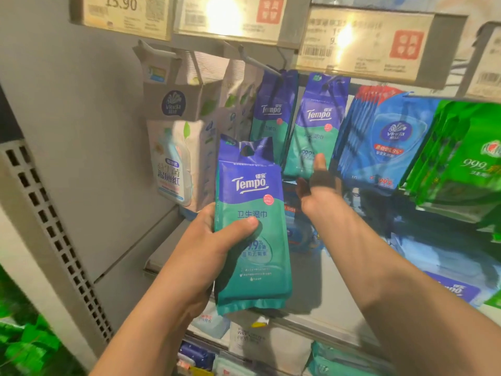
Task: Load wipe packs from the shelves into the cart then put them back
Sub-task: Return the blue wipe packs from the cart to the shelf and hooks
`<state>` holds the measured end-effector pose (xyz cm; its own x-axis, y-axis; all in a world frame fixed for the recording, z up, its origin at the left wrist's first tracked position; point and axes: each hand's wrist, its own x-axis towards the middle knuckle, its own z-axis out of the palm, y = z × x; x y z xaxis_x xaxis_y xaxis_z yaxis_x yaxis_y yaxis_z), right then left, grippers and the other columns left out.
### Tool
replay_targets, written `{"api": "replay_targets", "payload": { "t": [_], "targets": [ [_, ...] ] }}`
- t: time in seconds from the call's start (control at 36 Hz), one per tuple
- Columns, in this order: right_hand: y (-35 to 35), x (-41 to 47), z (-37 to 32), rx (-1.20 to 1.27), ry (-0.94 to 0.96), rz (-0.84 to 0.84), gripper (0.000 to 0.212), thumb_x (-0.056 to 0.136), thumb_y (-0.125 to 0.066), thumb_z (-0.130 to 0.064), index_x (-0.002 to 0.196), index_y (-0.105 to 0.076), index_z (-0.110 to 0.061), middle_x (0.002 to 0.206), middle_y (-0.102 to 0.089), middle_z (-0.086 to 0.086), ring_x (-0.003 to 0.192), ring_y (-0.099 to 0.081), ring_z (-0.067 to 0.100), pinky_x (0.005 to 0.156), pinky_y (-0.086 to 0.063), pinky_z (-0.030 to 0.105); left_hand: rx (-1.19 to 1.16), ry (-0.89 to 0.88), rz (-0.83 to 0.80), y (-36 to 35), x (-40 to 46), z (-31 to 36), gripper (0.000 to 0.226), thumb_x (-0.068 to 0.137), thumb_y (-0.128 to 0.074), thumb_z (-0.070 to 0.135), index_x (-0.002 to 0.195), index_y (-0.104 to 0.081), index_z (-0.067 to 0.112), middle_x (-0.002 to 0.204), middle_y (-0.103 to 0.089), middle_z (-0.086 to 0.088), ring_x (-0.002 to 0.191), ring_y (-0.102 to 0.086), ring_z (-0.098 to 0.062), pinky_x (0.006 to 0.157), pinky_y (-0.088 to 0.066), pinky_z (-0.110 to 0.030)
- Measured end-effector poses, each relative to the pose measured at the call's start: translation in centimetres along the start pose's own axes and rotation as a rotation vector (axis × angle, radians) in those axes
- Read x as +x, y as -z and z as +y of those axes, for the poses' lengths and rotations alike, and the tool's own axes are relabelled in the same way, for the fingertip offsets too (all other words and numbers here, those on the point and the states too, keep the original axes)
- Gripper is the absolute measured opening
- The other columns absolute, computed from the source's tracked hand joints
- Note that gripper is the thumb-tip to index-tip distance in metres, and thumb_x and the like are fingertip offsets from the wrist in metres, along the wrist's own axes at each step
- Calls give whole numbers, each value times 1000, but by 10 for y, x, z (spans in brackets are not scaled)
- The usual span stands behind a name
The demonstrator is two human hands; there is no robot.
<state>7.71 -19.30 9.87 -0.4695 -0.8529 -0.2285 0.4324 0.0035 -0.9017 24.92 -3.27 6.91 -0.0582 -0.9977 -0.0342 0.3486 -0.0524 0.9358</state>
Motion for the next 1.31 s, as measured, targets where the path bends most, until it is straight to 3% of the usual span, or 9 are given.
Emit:
{"api": "replay_targets", "payload": {
  "t": [0.17, 0.33, 0.5, 0.72, 0.89, 0.97, 1.06, 1.14, 1.31],
  "targets": [
    [8, 15, 8, 61, -56, 0, 29, 98, -62, -44, 106, -59, -16, 99, -54, 2, 74, -56, 17, 54, -52, 23, -1, 22, 6, -1, -1, 0, 56, 68, -77, 25, 121, -60, 13, 105, -78, -11, 90, -77, -29, 74, -60, -38],
    [28, 10, 21, 162, -115, -27, 14, 97, -59, -8, 85, -57, -14, 82, -55, 8, 62, -55, 20, 56, -52, 29, -21, 47, 14, -7, -2, 1, 60, 68, -87, 23, 121, -60, 13, 104, -78, -11, 89, -77, -28, 76, -60, -39],
    [54, -11, 32, 142, -120, -104, 8, 100, -54, -12, 100, -61, -9, 80, -61, 11, 52, -61, 18, 41, -51, 21, -59, 0, 8, -20, -4, -2, 42, 75, -70, 31, 114, -65, 14, 99, -79, -11, 77, -76, -22, 61, -61, -31],
    [94, -58, 41, -143, -16, -317, 14, 99, -55, -22, 104, -65, -14, 83, -62, 8, 48, -58, 13, 43, -43, 23, -69, -41, -20, -30, -9, -6, 42, 79, -64, 39, 114, -66, 16, 102, -79, -10, 84, -76, -21, 68, -62, -32],
    [122, -108, 44, -260, 23, -721, 57, 93, -48, -60, 120, -70, -14, 118, -72, 20, 106, -67, 46, 86, -53, 63, -45, -80, 19, -36, -12, -7, 19, 98, -58, 30, 114, -64, 20, 100, -79, -4, 84, -76, -17, 72, -58, -33],
    [132, -128, 42, -322, 85, -858, 74, 85, -55, -72, 126, -59, -11, 105, -72, 24, 72, -67, 42, 48, -53, 36, -28, -100, 10, -38, -15, -6, 22, 96, -58, 31, 114, -63, 20, 102, -79, -6, 87, -76, -21, 79, -58, -38],
    [133, -142, 42, -424, 132, -806, 56, 80, -58, -65, 119, -55, -26, 88, -72, 14, 56, -62, 23, 40, -43, 25, -10, -128, -52, -39, -20, -7, 38, 88, -61, 37, 121, -60, 18, 108, -78, -10, 96, -75, -28, 86, -59, -44],
    [132, -149, 42, -462, 214, -668, 31, 78, -58, -60, 103, -59, -43, 97, -74, 6, 71, -70, 19, 45, -47, 28, 6, -136, -121, -38, -24, -7, 43, 89, -65, 36, 127, -59, 18, 115, -76, -9, 105, -73, -29, 94, -55, -46],
    [138, -158, 36, -338, 337, -573, 32, 70, -62, -64, 97, -63, -46, 101, -75, -5, 94, -74, 23, 70, -63, 44, 86, -180, -274, -29, -34, -11, 47, 90, -61, 28, 136, -55, 23, 128, -71, -1, 118, -68, -21, 94, -56, -33]
  ]
}}
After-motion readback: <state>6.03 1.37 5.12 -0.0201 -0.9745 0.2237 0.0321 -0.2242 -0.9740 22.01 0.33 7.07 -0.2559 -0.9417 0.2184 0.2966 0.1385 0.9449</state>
